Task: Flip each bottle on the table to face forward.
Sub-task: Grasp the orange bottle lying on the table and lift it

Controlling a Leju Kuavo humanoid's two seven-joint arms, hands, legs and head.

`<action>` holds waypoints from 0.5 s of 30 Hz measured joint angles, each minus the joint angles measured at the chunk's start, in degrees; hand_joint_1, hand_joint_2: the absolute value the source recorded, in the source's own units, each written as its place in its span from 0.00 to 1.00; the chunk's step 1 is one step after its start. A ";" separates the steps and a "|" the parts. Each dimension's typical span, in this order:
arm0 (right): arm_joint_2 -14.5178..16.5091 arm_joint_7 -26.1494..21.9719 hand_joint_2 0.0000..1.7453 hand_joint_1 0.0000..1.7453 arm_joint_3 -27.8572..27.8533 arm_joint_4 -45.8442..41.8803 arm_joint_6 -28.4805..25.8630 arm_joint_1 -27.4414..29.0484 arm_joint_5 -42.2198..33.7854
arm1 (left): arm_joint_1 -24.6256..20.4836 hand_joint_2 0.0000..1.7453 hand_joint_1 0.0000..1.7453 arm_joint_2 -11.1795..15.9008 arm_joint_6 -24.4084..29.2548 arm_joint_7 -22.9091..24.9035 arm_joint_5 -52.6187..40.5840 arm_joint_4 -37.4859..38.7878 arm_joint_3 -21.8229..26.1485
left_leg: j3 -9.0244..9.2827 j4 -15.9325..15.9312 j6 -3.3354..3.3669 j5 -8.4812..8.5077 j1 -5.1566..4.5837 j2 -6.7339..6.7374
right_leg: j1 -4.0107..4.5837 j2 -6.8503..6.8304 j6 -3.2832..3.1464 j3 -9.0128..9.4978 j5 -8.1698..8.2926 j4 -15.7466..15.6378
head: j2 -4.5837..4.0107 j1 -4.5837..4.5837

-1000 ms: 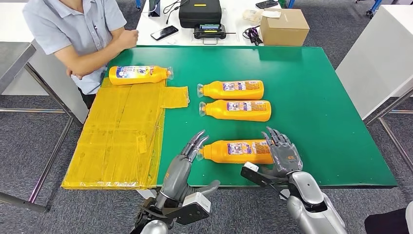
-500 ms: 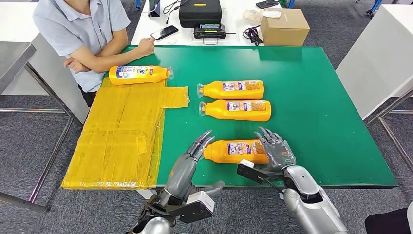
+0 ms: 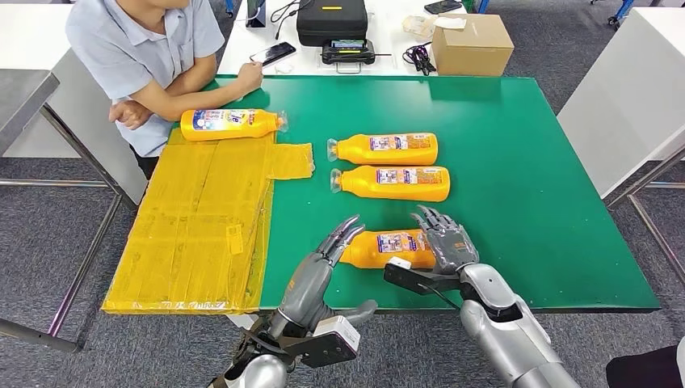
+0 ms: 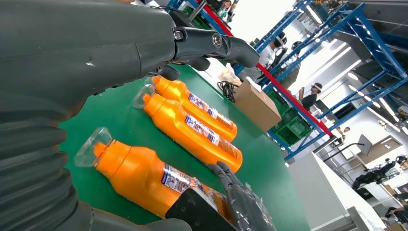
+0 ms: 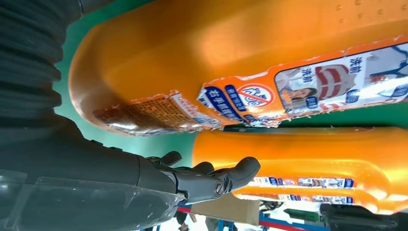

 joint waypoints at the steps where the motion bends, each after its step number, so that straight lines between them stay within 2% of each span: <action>1: 0.10 0.01 1.00 0.00 0.13 0.53 0.35 -0.27 -0.42 | -0.09 1.00 0.00 0.00 0.00 -0.03 0.06 0.04 -0.05 | 0.00 0.00 0.00 0.00 0.00 0.00 | 0.00 0.00 0.00 0.00 0.00 0.00 | 0.00 0.00; 5: 0.25 0.00 1.00 0.00 0.49 2.43 1.35 -1.06 -1.83 | -0.26 1.00 0.00 0.00 0.01 -0.07 0.22 0.24 -0.37 | 0.00 0.00 0.00 0.00 -0.01 0.00 | -0.01 0.00 0.00 0.01 0.00 0.00 | 0.00 0.00; 6: 0.26 0.00 1.00 0.09 0.56 2.74 1.38 -1.25 -1.95 | -0.28 1.00 0.00 0.00 0.01 -0.07 0.23 0.30 -0.44 | 0.01 0.00 0.00 0.00 -0.01 0.01 | -0.02 0.01 0.00 0.01 0.00 0.00 | 0.00 0.00; 9: 0.26 0.00 1.00 0.84 0.79 3.45 1.58 -1.74 -2.26 | -0.33 1.00 0.00 0.00 0.01 -0.08 0.28 0.37 -0.69 | 0.01 0.00 0.00 0.00 -0.01 0.00 | -0.02 0.00 0.00 0.01 0.00 0.00 | 0.00 0.00; 10: 0.26 0.00 1.00 1.00 0.86 3.66 1.87 -1.88 -2.52 | -0.35 1.00 0.00 0.00 0.01 -0.09 0.34 0.39 -0.79 | 0.02 0.00 0.00 0.00 -0.01 0.00 | -0.02 0.00 0.00 0.01 0.00 0.00 | 0.00 0.00; 15: -0.17 -0.58 1.00 1.00 1.02 5.13 3.65 -2.62 -5.46 | -0.46 1.00 0.00 0.00 0.02 -0.45 0.73 0.54 -0.98 | 0.09 0.01 0.01 0.00 -0.01 -0.01 | -0.02 0.00 0.00 0.05 0.00 -0.01 | 0.00 0.00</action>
